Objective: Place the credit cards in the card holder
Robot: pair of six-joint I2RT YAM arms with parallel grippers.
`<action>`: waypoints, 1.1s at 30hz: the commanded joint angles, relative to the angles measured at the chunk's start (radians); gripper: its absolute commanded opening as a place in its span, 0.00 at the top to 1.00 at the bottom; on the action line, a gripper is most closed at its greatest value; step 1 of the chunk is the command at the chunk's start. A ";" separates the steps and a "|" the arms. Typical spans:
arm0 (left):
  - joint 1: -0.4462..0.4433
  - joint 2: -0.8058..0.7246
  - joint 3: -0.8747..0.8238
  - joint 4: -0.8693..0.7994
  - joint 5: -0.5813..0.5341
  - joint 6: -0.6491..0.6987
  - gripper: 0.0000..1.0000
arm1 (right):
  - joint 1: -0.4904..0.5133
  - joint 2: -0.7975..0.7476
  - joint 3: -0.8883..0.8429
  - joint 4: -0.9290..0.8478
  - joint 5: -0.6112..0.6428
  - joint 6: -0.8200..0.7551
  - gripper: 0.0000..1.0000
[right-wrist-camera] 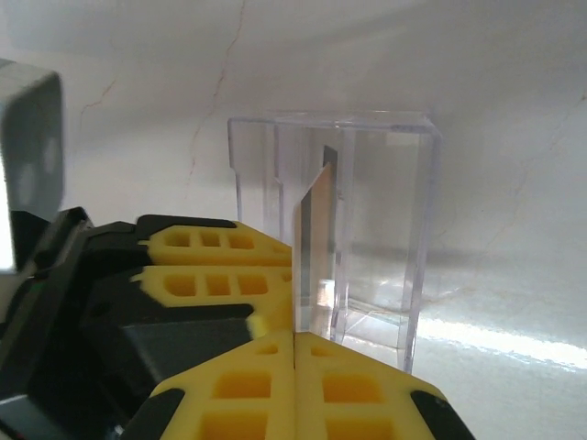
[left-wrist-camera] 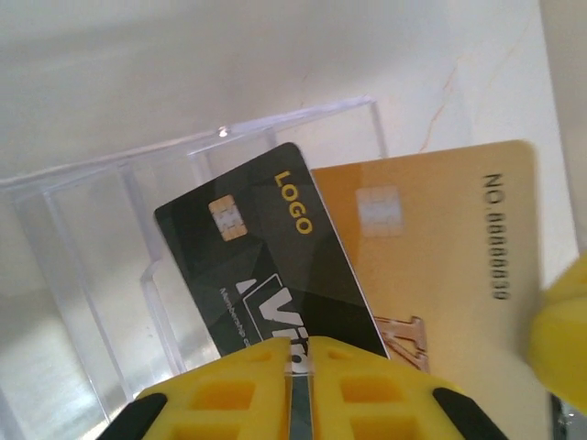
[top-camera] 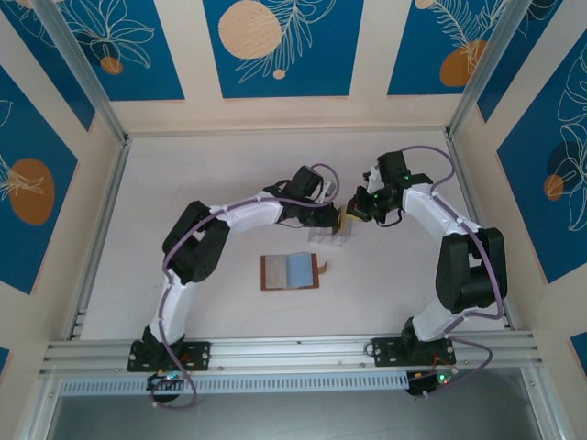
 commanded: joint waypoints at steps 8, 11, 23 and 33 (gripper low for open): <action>0.068 -0.191 -0.009 0.015 0.111 -0.031 0.81 | -0.005 -0.077 0.017 -0.035 0.009 0.003 1.00; 0.084 -0.243 -0.049 -0.002 0.118 -0.022 0.80 | -0.004 -0.084 0.027 -0.046 0.010 0.002 1.00; 0.097 -0.601 -0.513 -0.199 -0.126 0.137 0.65 | 0.196 -0.170 -0.053 0.051 -0.057 0.015 1.00; 0.064 -0.674 -0.744 -0.200 -0.240 0.137 0.62 | 0.388 -0.172 -0.273 0.408 -0.089 0.115 1.00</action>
